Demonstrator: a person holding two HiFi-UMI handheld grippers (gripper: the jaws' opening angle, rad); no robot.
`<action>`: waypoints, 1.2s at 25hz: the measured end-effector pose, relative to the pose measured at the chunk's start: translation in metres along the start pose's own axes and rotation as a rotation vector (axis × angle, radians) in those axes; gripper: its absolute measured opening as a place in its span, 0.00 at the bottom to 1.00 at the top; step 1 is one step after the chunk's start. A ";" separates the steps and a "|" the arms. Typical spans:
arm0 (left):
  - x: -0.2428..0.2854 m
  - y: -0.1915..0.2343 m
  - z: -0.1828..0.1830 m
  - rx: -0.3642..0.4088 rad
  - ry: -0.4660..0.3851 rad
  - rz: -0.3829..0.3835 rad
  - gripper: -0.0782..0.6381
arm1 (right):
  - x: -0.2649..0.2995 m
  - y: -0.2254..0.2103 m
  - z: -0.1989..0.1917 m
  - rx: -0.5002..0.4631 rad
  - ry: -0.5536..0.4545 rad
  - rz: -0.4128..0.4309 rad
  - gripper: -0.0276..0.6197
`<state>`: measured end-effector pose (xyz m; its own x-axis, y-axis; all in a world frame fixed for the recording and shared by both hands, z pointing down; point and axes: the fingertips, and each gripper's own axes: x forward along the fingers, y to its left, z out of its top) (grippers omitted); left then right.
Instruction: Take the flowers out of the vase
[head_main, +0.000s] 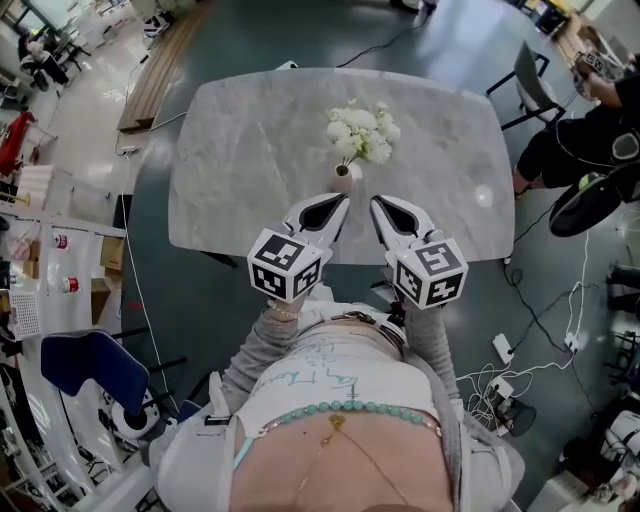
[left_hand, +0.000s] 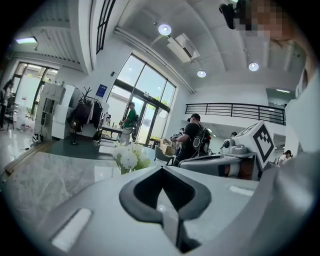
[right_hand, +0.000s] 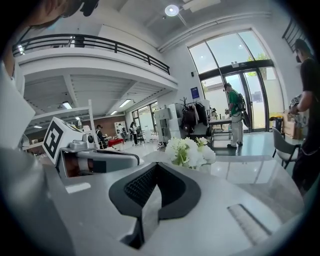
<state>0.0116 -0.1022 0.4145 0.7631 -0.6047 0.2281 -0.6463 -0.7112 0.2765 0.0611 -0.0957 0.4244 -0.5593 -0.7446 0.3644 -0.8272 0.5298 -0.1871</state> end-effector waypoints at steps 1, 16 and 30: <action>0.001 0.004 0.000 -0.001 0.003 -0.005 0.11 | 0.003 -0.002 0.000 0.002 0.003 -0.006 0.08; 0.001 0.049 -0.001 0.002 0.041 -0.045 0.11 | 0.031 -0.019 -0.001 0.056 0.012 -0.099 0.08; 0.019 0.066 0.015 -0.049 -0.005 0.054 0.11 | 0.044 -0.049 0.017 0.041 0.017 -0.024 0.08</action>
<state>-0.0173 -0.1660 0.4233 0.7271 -0.6436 0.2387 -0.6852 -0.6595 0.3091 0.0758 -0.1610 0.4342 -0.5386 -0.7497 0.3845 -0.8421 0.4944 -0.2156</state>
